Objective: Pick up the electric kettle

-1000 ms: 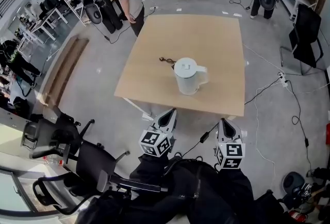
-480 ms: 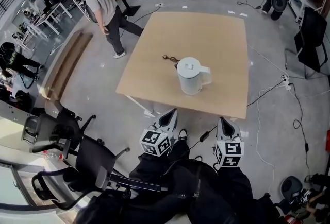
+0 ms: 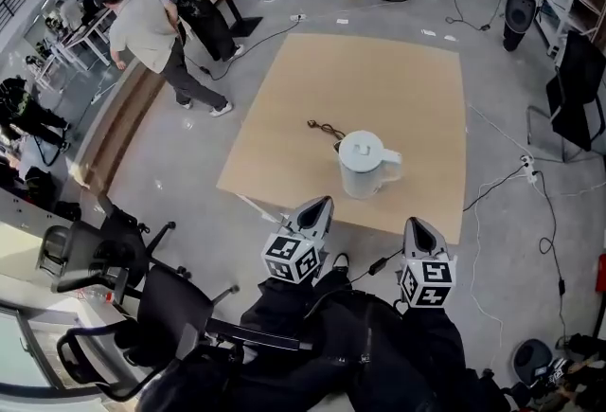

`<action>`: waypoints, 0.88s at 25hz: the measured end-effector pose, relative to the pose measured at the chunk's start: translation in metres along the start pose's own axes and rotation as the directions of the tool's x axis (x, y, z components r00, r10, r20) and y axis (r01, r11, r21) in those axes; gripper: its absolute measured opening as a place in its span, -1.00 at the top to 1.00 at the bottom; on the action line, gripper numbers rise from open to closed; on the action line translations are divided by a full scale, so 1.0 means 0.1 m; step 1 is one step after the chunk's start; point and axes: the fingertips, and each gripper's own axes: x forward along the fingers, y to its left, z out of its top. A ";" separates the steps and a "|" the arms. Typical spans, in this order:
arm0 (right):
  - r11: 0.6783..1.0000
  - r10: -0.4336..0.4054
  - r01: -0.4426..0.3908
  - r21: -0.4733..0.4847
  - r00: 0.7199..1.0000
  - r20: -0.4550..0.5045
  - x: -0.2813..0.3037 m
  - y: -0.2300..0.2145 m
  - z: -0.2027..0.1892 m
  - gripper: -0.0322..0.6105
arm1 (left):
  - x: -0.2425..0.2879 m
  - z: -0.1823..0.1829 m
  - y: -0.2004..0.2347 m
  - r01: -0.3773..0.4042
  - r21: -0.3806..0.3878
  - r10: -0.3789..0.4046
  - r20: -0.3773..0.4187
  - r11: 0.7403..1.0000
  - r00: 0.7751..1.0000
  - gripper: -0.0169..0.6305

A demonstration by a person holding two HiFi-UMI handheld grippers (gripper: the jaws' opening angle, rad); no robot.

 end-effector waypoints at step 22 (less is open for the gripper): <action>0.994 -0.102 0.104 0.043 0.993 -0.063 1.19 0.17 0.31 0.89 | 0.73 0.15 1.08 0.086 -0.004 -0.086 -0.103 0.996 0.991 0.95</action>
